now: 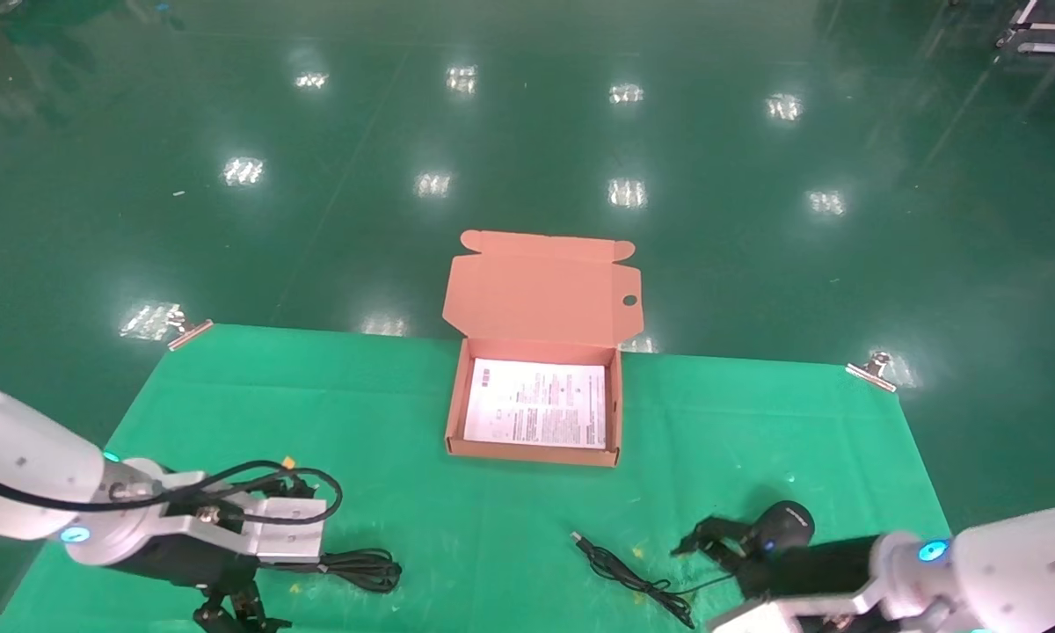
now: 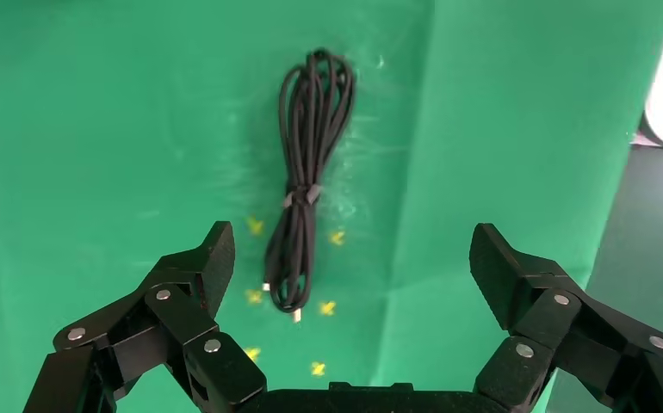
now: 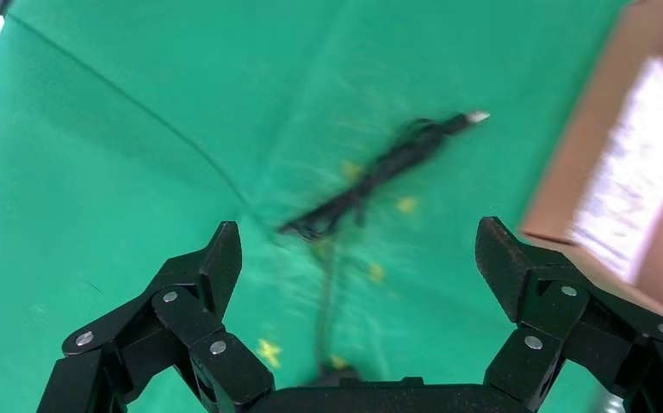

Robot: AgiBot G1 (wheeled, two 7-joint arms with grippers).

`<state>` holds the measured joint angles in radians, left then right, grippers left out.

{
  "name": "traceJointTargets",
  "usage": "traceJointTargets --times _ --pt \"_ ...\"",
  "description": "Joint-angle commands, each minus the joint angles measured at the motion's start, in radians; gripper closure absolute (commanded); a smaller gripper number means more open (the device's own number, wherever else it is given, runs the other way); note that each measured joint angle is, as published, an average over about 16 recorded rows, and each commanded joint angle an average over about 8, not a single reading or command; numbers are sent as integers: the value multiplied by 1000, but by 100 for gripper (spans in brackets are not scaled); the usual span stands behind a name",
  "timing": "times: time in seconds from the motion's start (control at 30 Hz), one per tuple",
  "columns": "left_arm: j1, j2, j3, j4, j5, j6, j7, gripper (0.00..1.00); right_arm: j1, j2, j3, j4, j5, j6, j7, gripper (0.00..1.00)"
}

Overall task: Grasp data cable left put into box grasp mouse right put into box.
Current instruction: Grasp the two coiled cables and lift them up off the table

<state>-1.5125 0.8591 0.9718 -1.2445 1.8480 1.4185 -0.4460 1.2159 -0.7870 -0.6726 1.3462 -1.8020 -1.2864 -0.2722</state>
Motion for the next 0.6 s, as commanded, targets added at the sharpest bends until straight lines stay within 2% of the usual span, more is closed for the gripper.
traceJointTargets --times 0.03,0.3,0.6 --pt "12 11 8 15 32 -26 -17 0 -15 -15 -12 -2 -32 19 27 0" --pt "44 61 8 157 36 -98 12 0 -30 -76 -38 -39 -124 54 136 0" --pt "69 107 -17 351 -26 -161 86 0 -32 -152 -39 -162 -159 102 236 0"
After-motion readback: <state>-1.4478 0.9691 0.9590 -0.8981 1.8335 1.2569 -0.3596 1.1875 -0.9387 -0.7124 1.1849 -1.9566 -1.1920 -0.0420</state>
